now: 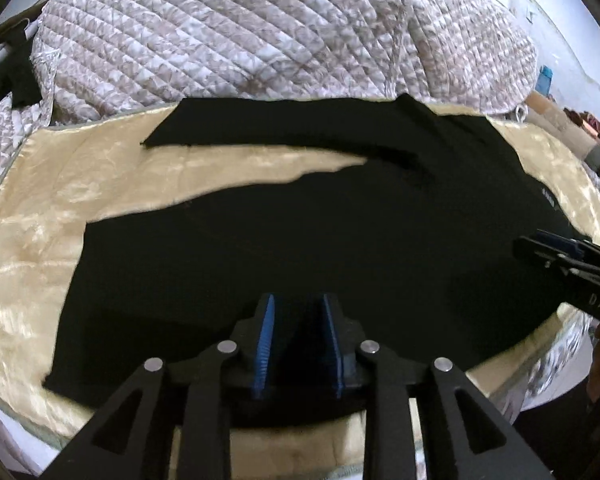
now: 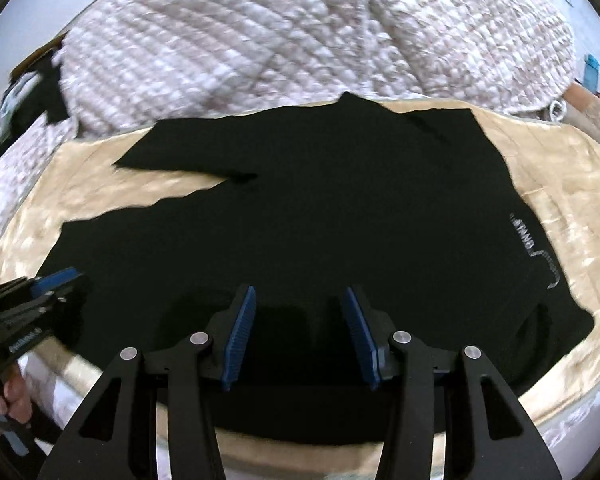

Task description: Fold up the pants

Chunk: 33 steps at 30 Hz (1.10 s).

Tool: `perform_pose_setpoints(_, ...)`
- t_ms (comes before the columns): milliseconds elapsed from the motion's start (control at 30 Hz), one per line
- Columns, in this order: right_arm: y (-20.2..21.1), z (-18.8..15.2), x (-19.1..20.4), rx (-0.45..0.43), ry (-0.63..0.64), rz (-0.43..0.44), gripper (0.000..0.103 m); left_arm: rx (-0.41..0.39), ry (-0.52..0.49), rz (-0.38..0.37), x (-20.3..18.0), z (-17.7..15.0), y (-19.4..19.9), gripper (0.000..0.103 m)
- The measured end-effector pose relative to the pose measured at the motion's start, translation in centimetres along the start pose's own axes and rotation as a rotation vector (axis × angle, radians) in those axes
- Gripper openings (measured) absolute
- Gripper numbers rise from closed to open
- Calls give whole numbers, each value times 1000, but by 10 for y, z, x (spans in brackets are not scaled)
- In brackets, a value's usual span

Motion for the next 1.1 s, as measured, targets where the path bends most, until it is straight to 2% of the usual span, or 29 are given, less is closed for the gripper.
perform_pose_setpoints(133,-21,-26,8,77,57,-38,48,-13,-16,23,-3,-9,0,34)
perform_pose_setpoints(167,-21,-26,8,51,76,-39,51,-14,-10,21,-3,-9,0,35)
perform_pose_setpoints(267,-22,-28,6,48,81,-34,54,-14,2,15,-3,-9,-1,36)
perform_pose_setpoints(467,-22,-30,4,39,73,-25,56,-13,5,22,-4,-9,0,39)
perform_pose_setpoints(867,-19,-27,8,46,74,-28,57,-8,5,18,-5,-9,0,40)
perform_pose_setpoints(1100,-12,-17,4,17,55,-21,57,-27,7,15,1,-1,6,40)
Point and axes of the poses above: each gripper's, at about its wrist camera, not at the fingertips, and y roughly against the way its jaws point, x to its left, z to its top, the point moved 5 cm from there along -y, roughly the way its jaws point, and after that the axes turned 7 degrees about -y, right-handed, at the moved point
